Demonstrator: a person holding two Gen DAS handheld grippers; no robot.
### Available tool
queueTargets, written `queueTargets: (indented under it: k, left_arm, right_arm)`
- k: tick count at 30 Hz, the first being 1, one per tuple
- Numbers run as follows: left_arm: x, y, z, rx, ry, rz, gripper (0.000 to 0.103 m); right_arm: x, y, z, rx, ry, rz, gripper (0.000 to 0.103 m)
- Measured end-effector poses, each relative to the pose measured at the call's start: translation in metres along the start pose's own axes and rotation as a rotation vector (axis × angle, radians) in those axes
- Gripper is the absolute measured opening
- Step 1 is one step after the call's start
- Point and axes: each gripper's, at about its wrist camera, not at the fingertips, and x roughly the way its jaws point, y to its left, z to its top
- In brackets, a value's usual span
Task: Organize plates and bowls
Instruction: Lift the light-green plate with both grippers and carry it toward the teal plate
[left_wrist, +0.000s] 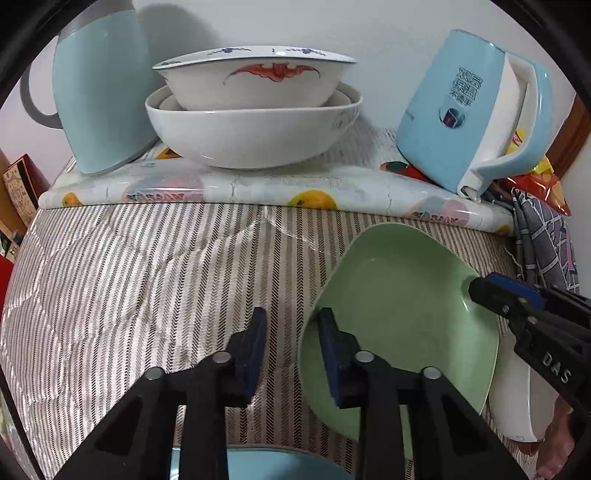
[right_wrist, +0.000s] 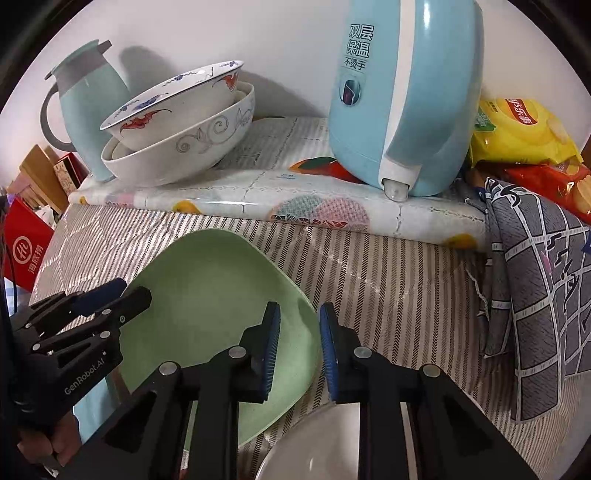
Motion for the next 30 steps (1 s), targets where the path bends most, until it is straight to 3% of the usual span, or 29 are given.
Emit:
queueTargets:
  k: [5,9,12,30]
  left_arm:
    - [0.001,-0.004,-0.002,0.019,-0.002,-0.016,0.012]
    - [0.002,-0.006,-0.001,0.026,-0.011,-0.010,0.012]
    - [0.001,-0.004,-0.002,0.015,-0.022,-0.018,0.012]
    - [-0.052,0.004,0.001,0.007,-0.094,-0.022,0.011]
  right_arm:
    - [0.006,0.002,0.002,-0.015,0.008,-0.028,0.015]
    - [0.007,0.002,0.003,-0.014,0.006,-0.024,0.014]
    - [0.007,0.000,0.002,-0.004,-0.003,-0.027,0.008]
    - [-0.039,0.008,0.001,0.010,-0.082,-0.003,0.007]
